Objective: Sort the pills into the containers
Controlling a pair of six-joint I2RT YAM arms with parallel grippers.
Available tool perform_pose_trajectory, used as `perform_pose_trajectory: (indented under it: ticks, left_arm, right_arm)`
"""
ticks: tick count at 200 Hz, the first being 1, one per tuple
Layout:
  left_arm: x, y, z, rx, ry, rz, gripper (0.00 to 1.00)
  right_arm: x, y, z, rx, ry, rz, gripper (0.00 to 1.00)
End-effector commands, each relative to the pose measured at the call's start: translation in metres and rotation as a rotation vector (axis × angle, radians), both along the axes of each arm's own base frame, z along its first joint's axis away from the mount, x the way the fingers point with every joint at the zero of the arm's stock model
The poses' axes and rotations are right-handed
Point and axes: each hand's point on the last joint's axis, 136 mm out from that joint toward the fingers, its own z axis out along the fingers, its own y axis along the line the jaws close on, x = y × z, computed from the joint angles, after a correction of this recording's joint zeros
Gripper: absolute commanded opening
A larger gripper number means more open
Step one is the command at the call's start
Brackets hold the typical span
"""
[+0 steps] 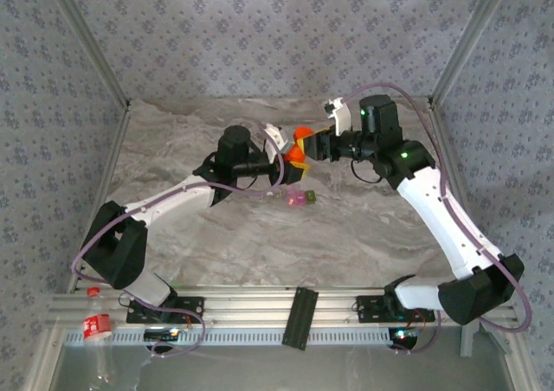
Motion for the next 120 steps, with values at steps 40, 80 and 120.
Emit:
perform_pose_trajectory:
  ticks: [40,80,120]
  left_arm:
    - [0.022,0.002,0.046,-0.142,-0.151,0.18,0.0]
    - [0.028,-0.003,0.046,-0.169,-0.164,0.244,0.0]
    - [0.032,-0.002,0.043,-0.166,-0.157,0.262,0.0]
  right_arm:
    - [0.018,0.015,-0.055,-0.024,0.191,-0.222,0.32]
    - [0.024,0.027,-0.054,0.006,0.157,-0.278,0.33]
    - [0.022,0.023,-0.045,0.006,0.142,-0.276,0.39]
